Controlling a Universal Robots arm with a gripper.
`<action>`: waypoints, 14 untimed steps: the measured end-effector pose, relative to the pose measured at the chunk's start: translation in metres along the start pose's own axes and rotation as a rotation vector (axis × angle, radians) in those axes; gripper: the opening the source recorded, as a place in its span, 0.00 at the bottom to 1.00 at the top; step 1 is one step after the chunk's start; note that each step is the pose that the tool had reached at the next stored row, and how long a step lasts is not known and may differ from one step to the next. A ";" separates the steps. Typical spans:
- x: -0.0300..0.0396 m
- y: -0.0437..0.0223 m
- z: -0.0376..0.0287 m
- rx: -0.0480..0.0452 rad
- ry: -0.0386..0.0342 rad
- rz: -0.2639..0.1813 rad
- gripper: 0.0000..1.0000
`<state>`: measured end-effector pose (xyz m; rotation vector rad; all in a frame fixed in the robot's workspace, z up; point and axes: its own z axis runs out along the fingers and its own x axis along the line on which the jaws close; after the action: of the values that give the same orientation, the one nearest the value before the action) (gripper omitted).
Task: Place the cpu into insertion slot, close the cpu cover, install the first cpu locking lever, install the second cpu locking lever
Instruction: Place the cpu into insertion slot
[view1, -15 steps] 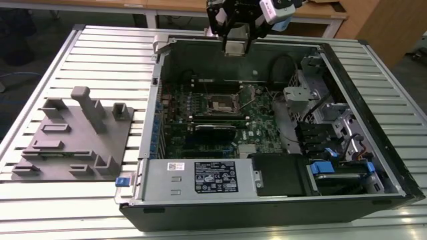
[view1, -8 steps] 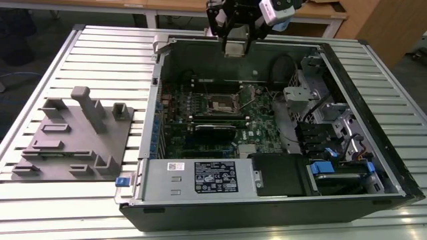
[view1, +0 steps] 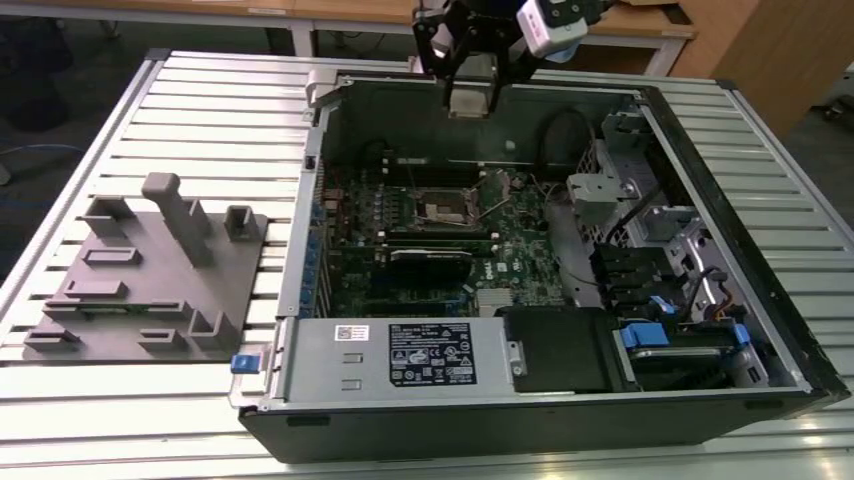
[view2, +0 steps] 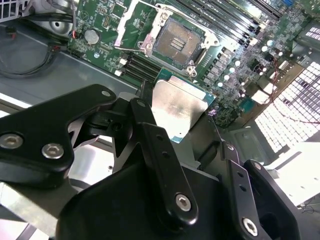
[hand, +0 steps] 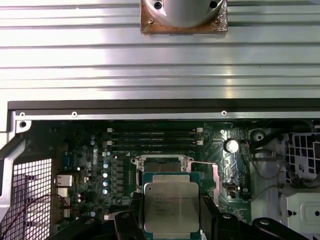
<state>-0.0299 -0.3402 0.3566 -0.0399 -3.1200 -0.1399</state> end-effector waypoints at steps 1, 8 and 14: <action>0.0000 0.0000 0.0005 0.0000 0.0000 0.000 0.54; -0.0001 -0.0003 0.0029 0.0001 0.0000 0.000 0.54; -0.0001 -0.0007 0.0078 0.0020 0.0000 0.000 0.54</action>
<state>-0.0299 -0.3402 0.3487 -0.0400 -3.1202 -0.1368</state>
